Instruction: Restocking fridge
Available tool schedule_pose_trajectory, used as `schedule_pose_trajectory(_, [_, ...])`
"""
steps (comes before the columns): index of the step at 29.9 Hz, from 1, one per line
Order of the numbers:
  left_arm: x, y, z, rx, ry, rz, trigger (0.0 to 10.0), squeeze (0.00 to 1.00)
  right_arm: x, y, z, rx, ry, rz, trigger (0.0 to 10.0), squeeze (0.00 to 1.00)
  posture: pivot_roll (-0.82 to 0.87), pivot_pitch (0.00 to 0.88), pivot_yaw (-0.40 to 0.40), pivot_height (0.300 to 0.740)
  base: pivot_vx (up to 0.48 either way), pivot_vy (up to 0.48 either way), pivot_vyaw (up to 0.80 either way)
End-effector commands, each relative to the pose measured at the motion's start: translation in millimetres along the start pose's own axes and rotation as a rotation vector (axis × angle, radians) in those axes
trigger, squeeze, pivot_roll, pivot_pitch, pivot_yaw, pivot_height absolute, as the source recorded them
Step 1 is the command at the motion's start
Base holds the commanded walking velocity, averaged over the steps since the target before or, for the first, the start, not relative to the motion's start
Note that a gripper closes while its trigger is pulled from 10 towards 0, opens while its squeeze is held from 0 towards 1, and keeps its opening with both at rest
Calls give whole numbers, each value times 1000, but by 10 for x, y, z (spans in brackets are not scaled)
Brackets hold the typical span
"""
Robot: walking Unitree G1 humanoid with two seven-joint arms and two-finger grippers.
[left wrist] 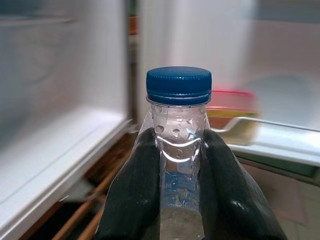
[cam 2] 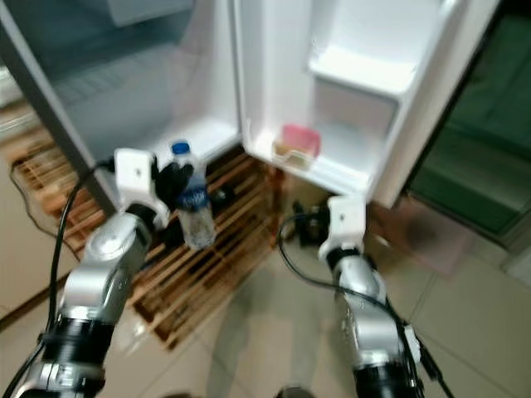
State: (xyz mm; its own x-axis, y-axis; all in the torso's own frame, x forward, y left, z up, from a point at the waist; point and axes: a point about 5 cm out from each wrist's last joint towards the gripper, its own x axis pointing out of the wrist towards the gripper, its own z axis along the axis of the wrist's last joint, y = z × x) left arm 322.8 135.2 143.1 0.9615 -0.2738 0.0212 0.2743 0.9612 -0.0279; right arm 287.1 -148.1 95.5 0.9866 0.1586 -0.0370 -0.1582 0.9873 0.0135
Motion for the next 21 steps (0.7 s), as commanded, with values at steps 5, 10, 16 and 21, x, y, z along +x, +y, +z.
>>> schedule_pose_trajectory(5, [53, -37, 104, -7, -43, -30, 10000, 0, -2, -27, 21, -3, -9, -7, 10000, 71, -84, 0, 37, 730, 0, 288, -700])
schedule_pose_trajectory(10, [59, -24, 88, 27, -34, -20, 10000, 0, 6, -20, 16, -7, -4, -15, 10000, 75, -85, 0, 38, 730, 0, 444, -685])
schedule_pose_trajectory(16, [69, -1, 92, 28, -38, -10, 10000, 0, 13, -43, 15, -34, 0, -39, 10000, 75, -85, 0, 38, 730, 0, 50, -429])
schedule_pose_trajectory(21, [70, -2, 91, 30, -37, -9, 10000, 0, 20, -56, 41, -33, -16, -50, 10000, 63, -84, 0, 37, 730, 0, 0, 0])
